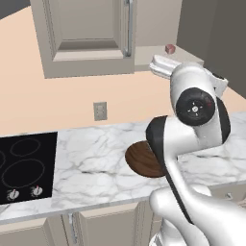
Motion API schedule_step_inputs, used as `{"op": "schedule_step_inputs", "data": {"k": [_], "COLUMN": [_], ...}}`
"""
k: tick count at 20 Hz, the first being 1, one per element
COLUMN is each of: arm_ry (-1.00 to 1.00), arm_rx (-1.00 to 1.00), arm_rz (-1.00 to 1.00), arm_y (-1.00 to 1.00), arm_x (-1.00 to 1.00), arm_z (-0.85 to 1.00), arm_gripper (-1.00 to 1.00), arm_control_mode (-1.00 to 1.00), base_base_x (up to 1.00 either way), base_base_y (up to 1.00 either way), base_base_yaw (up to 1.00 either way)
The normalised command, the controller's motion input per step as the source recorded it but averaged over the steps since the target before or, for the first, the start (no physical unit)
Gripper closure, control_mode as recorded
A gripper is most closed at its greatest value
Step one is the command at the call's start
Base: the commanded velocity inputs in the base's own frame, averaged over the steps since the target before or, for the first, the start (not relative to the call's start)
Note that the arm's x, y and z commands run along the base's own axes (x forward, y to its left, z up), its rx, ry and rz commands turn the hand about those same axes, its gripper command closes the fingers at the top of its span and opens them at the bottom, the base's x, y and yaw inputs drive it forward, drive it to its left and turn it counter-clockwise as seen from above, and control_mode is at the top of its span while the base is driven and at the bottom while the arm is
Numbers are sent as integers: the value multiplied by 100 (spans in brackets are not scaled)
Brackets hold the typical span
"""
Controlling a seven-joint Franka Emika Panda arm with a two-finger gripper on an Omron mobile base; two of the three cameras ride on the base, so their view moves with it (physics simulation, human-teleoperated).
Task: Open the cabinet. Pick the mango and pear from the cabinet and place them into the bowl. Then close the cabinet.
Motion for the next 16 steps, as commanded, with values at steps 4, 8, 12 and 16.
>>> {"op": "schedule_step_inputs", "data": {"k": [4,8,12,16], "arm_ry": [13,3,0,-3], "arm_rx": [-5,-12,-9,-1], "arm_rz": [40,29,25,2], "arm_y": [47,51,20,3], "arm_x": [74,82,25,0], "arm_z": [0,0,0,-7], "arm_gripper": [-100,-100,-100,-100], "arm_control_mode": [-100,-100,-100,-100], "base_base_x": [0,0,0,0], "base_base_y": [0,0,0,0], "base_base_yaw": [0,0,0,0]}}
